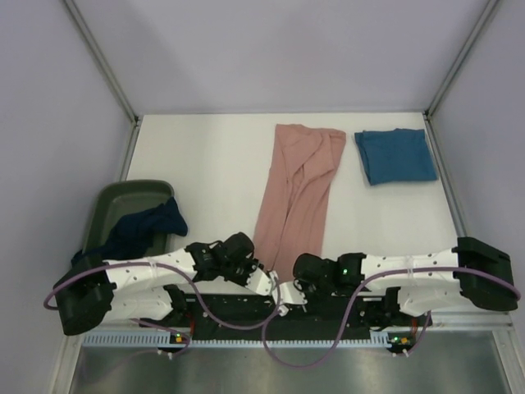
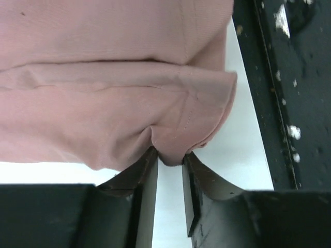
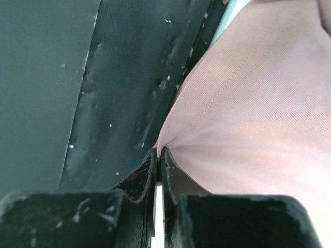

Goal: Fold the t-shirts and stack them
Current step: Grab the bottom of the folded rectangular tshirt with both arms, then fold the folded rectangular tshirt in 1/3 of the way

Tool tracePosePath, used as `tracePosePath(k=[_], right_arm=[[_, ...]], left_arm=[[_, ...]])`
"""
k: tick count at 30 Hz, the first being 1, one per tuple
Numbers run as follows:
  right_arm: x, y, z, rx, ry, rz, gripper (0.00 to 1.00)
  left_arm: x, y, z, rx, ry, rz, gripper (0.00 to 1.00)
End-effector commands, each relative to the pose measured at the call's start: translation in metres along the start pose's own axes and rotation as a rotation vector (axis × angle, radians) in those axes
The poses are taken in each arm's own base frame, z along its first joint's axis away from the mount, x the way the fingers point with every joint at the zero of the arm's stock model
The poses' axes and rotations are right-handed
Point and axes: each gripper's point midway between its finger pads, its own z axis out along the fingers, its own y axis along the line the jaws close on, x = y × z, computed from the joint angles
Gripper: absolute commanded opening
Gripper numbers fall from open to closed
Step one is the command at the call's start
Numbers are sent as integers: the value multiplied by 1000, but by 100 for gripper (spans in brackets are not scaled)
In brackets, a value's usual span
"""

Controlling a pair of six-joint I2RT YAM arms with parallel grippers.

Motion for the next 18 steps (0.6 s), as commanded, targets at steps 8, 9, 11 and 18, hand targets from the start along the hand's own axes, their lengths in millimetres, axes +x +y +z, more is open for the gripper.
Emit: tracePosePath(k=[8, 9, 11, 18], right_arm=[[-10, -6, -39, 113, -71, 61, 0], [-11, -14, -46, 146, -83, 94, 0], [-12, -33, -63, 209, -122, 180, 0], [23, -146, -120, 520, -190, 447, 0]], left_arm=[[-38, -3, -3, 74, -89, -15, 0], [-47, 5, -11, 62, -95, -38, 0], [-59, 31, -26, -10, -97, -91, 0], [-55, 128, -42, -204, -63, -282, 0]])
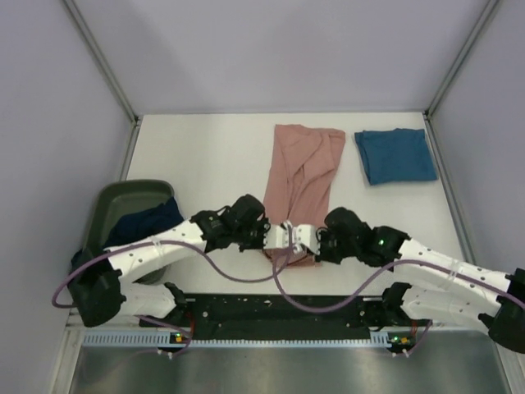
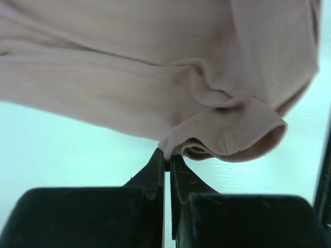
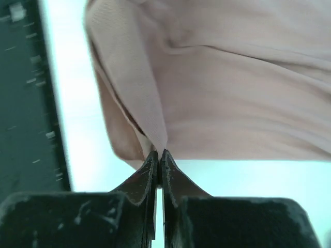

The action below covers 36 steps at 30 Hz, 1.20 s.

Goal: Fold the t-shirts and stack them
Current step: Fold the folded rectangular tshirt in 1/3 of the way

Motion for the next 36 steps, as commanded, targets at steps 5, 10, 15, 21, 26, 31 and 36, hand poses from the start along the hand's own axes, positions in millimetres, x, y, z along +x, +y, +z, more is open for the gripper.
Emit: tracePosePath(k=[5, 10, 15, 21, 26, 31, 36], right_arm=[[-3, -158, -16, 369, -136, 254, 0], [7, -205, -11, 394, -164, 270, 0], [32, -235, 5, 373, -114, 300, 0], [53, -264, 12, 371, -101, 359, 0], [77, -277, 30, 364, -25, 357, 4], [108, -340, 6, 542, 18, 536, 33], [72, -388, -66, 715, -113, 665, 38]], left_arm=[[-6, 129, 12, -199, 39, -270, 0], [1, 188, 33, -247, 28, -345, 0], [10, 223, 51, -251, 53, -418, 0], [36, 239, 71, -267, 145, -474, 0], [52, 245, 84, -279, 207, -493, 0], [71, 284, 72, -417, 228, -579, 32], [66, 357, 25, -555, 87, -724, 49]])
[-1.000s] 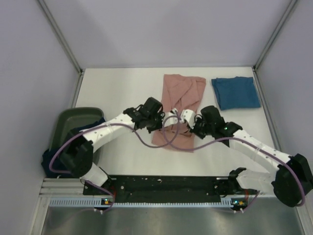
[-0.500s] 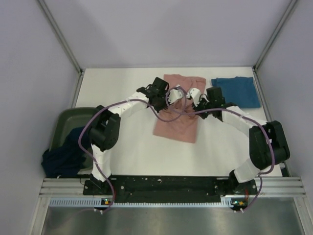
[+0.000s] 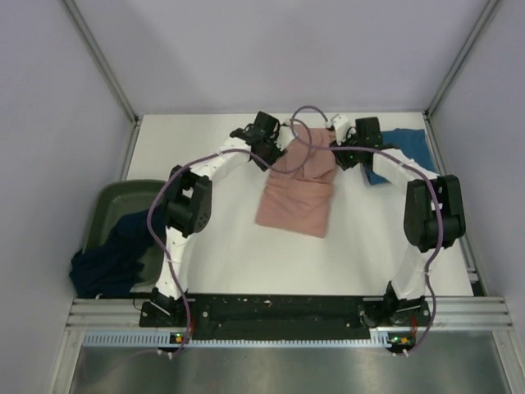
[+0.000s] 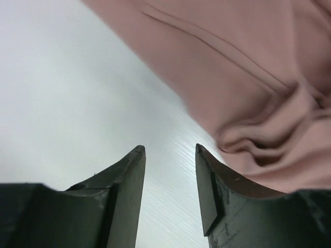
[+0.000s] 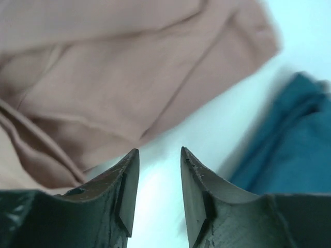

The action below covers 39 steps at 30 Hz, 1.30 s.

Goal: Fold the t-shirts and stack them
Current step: Fold the folded rectangular tshirt in 1/3 of the way, then grab one side of the 2/3 rectangular tshirt with both arms

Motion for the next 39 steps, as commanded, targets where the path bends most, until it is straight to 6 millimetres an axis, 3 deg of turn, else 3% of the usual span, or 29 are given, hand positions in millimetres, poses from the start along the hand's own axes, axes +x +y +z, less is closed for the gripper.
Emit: tracePosePath(k=[1, 2, 3, 5, 8, 9, 10, 11, 14, 18, 22, 27, 28, 30, 31, 33, 36, 39], right_arm=[[-92, -43, -65, 102, -234, 123, 38], [-96, -35, -76, 69, -250, 115, 40], [-100, -20, -87, 18, -274, 107, 43], [-92, 17, -106, -59, -300, 57, 48], [-53, 109, -121, -229, -329, -249, 54], [-23, 143, -118, -296, -308, -352, 58], [-24, 161, -126, -301, -344, -439, 62], [-11, 176, -126, -297, -342, -478, 63], [9, 214, -124, -373, -288, -489, 62], [42, 222, -108, -331, -172, -539, 61], [66, 216, -90, -310, -48, -547, 61], [85, 216, -72, -325, 46, -551, 56], [89, 216, -69, -322, 65, -550, 51], [90, 215, -64, -318, 97, -531, 22], [91, 215, -65, -321, 110, -523, 9], [89, 216, -70, -333, 116, -518, 0], [80, 223, -92, -352, 92, -533, 0], [75, 237, -126, -384, 101, -542, 0]], left_arm=[[-52, 87, -45, -166, -177, -166, 50], [-56, 92, -54, -167, -188, -163, 50], [-61, 83, -64, -117, -207, -134, 50], [-61, 40, -88, 75, -257, -34, 47], [-25, -47, -114, 342, -391, 253, 46], [-7, -73, -119, 392, -436, 359, 47], [6, -88, -119, 407, -462, 438, 50], [20, -107, -119, 442, -456, 476, 53], [50, -137, -109, 557, -344, 476, 58], [69, -155, -86, 522, -295, 524, 60], [76, -148, -63, 417, -222, 557, 60], [87, -149, -53, 436, -149, 547, 55], [89, -150, -51, 432, -144, 544, 52], [92, -155, -49, 444, -136, 541, 38], [93, -157, -50, 448, -130, 531, 29], [95, -160, -56, 458, -116, 518, 4], [99, -158, -78, 447, -93, 488, 0], [106, -164, -115, 477, -89, 457, 0]])
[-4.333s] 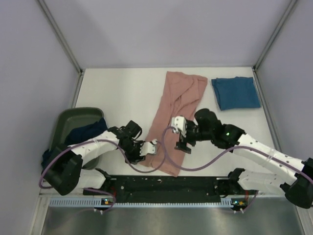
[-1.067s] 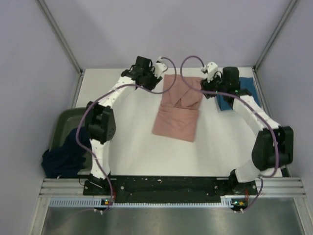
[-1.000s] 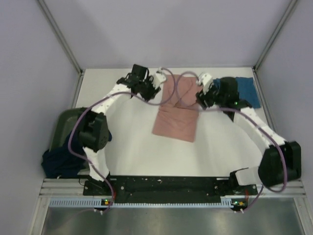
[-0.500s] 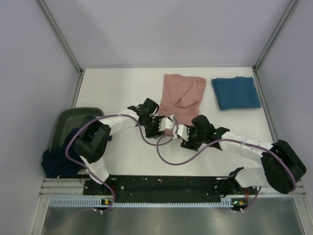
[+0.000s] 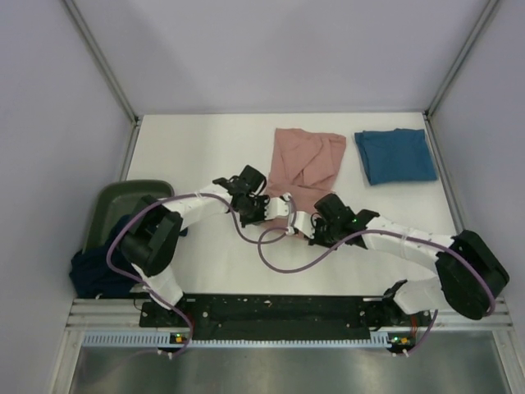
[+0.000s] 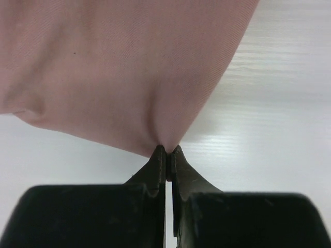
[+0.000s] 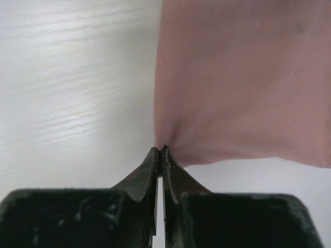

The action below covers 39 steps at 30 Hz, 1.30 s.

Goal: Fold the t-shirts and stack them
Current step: Grab one side of the 2/3 rectangular tshirt with both arms, then fold the long partially folded tshirt into a neat square

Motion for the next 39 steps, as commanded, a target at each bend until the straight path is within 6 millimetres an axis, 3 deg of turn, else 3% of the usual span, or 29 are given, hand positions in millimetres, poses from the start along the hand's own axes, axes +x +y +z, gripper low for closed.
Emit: tracePosePath(k=[1, 7, 9, 11, 14, 16, 19, 23, 26, 32, 39], right_arm=[[-36, 24, -49, -30, -38, -34, 0], [-52, 94, -110, -226, -41, -85, 0], [-72, 101, -132, -247, -115, -71, 0], [-85, 98, -149, -239, -162, -59, 0], [-90, 79, -158, -163, -197, -70, 0], [-88, 59, -156, -133, -209, -6, 0], [-84, 8, -150, -22, -227, 136, 0], [-76, -68, -139, 119, -267, 294, 0], [-58, -114, -124, 171, -249, 421, 0], [-23, -160, -90, 160, -172, 540, 0], [0, -189, -50, 121, -126, 632, 0]], left_arm=[[-21, -50, -50, 86, -46, 4, 0], [-10, -130, -110, 240, 29, 45, 0], [-13, -143, -131, 279, 26, 20, 0], [-17, -139, -148, 233, 19, 15, 0], [-28, -113, -162, 89, 3, -1, 0], [-38, -85, -164, -18, 3, -29, 0], [-48, -44, -154, -94, -3, -89, 0], [-65, 35, -148, -211, -10, -204, 0], [-77, 82, -139, -244, -12, -261, 0], [-86, 136, -107, -281, 12, -294, 0], [-70, 187, -64, -438, 69, -337, 0]])
